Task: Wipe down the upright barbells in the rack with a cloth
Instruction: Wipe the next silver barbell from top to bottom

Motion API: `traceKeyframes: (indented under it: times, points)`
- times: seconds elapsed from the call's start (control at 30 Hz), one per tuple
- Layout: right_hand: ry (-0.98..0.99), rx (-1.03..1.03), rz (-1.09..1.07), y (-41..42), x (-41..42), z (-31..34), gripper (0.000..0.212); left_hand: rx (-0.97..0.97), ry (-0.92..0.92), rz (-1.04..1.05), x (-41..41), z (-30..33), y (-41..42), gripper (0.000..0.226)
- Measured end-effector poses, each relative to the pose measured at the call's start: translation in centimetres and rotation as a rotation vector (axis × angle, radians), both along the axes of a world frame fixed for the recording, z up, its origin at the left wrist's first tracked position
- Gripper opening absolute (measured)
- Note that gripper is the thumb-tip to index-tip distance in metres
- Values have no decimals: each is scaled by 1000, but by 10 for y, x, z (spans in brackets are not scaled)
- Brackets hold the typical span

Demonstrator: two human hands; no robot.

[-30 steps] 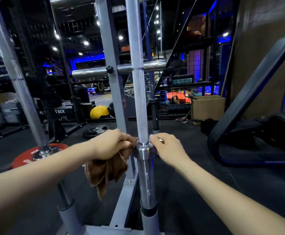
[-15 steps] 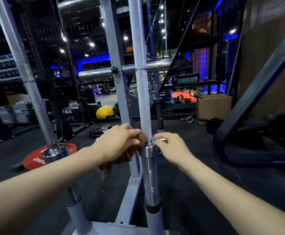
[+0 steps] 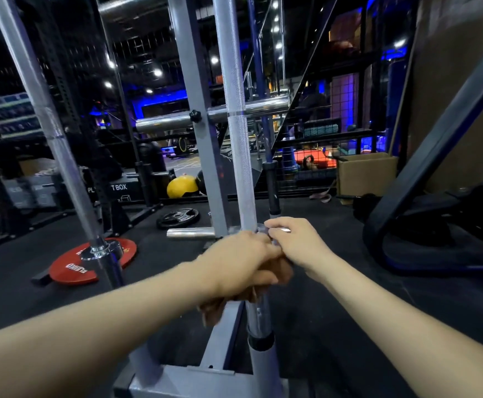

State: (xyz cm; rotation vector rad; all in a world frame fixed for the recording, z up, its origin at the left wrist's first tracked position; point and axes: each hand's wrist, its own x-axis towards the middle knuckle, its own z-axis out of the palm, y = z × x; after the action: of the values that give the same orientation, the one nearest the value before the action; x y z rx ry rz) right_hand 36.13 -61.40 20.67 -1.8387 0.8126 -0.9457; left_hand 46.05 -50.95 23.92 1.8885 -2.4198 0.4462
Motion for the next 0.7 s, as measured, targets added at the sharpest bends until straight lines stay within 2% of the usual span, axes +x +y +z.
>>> traceKeyframes:
  times: [0.13, 0.2, 0.33, 0.47, 0.63, 0.7]
  points:
    - [-19, 2, -45, -14, -22, -1, 25, -195, -73, 166, -4, -2, -10, 47]
    - [-24, 24, -57, -20, -32, -2, 21, -239, -176, 194, 1, 1, -11, 48]
    - [-11, 28, -42, -19, -26, -6, 21, -321, -383, 30, 7, -10, -9, 41]
    - [-11, 54, 2, -9, -12, -9, 19, -394, -441, -3, 19, -20, -1, 33]
    - [-8, 91, 24, 2, -6, -10, 23, -450, -505, -20, 32, -34, 13, 41]
    - [-7, 100, 22, 5, -4, -8, 21, -481, -477, -23, 36, -38, 16, 43]
